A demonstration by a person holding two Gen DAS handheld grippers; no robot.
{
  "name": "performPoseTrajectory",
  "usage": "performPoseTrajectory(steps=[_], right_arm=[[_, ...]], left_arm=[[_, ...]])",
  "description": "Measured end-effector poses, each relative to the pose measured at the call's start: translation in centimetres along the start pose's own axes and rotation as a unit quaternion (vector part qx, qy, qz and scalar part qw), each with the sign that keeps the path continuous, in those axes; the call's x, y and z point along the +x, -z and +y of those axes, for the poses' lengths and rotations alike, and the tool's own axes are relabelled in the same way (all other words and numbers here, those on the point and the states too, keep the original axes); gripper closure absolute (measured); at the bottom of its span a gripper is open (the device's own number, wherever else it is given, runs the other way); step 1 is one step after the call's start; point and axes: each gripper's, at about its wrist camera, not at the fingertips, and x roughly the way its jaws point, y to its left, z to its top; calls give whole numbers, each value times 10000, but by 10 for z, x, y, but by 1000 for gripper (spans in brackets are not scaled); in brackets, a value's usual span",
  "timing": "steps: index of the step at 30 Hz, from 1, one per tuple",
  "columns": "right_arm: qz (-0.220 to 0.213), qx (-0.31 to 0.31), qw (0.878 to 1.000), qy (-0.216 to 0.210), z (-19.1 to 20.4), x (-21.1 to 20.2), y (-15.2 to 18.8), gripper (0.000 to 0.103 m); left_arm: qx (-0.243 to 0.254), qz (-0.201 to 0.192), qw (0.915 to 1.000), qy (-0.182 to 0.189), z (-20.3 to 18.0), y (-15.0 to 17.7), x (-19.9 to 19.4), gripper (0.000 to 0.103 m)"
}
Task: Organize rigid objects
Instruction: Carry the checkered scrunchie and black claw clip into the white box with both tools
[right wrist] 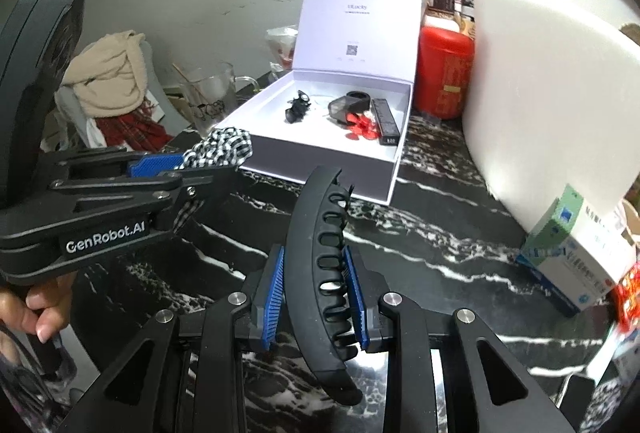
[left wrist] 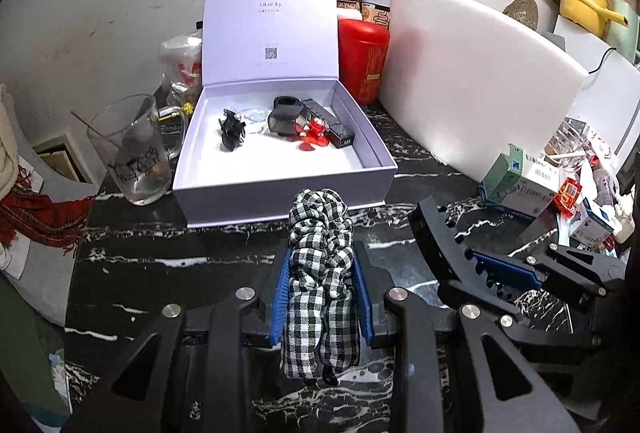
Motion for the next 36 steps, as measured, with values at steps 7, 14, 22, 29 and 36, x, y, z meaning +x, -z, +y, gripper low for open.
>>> performPoseTrajectory(steps=[7, 14, 22, 29, 36], right_arm=[[-103, -56, 9999, -5, 0, 2, -15, 74], [-235, -183, 9996, 3, -3, 7, -34, 74], [-364, -241, 9990, 43, -12, 15, -55, 74], [-551, -393, 9977, 83, -20, 22, -75, 74], [-641, -392, 9971, 107, -31, 31, -95, 74]], left_arm=[[31, -75, 10000, -19, 4, -17, 1, 75], [71, -130, 9999, -33, 10, -34, 7, 75], [156, -249, 9995, -71, 14, -59, 14, 75], [251, -433, 9987, -99, 11, -84, 20, 75], [267, -510, 9983, -117, 14, -105, 35, 75]])
